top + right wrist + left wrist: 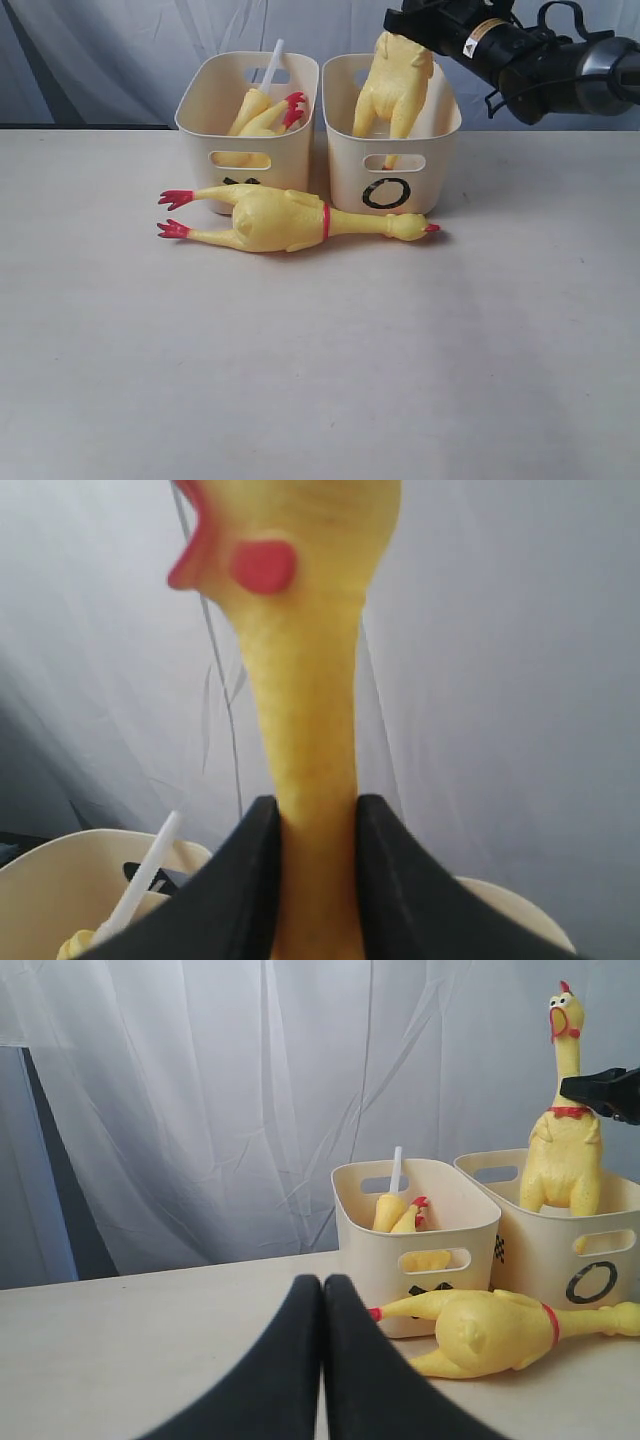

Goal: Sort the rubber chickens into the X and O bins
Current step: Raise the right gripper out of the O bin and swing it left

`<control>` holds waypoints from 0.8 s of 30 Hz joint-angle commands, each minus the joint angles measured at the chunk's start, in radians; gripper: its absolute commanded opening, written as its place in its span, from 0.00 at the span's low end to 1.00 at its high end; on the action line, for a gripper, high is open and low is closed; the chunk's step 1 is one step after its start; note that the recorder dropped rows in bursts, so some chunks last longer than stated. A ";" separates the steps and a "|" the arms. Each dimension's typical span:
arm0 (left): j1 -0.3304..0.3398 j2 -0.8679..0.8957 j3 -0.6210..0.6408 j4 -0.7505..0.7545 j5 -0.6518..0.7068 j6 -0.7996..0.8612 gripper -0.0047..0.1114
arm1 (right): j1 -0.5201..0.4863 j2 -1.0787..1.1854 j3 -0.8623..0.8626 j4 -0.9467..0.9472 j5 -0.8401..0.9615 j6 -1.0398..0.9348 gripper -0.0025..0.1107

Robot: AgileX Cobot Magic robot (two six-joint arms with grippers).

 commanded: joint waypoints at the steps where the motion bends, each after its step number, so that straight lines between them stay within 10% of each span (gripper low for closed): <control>1: -0.004 -0.005 0.005 0.005 -0.010 -0.002 0.04 | 0.001 0.016 -0.010 -0.003 -0.026 0.002 0.01; 13: -0.004 -0.005 0.005 0.005 -0.010 -0.002 0.04 | 0.001 0.047 -0.010 -0.001 -0.030 -0.010 0.02; 24: -0.004 -0.005 0.005 0.005 -0.010 -0.002 0.04 | 0.001 0.047 -0.010 -0.001 -0.036 -0.010 0.38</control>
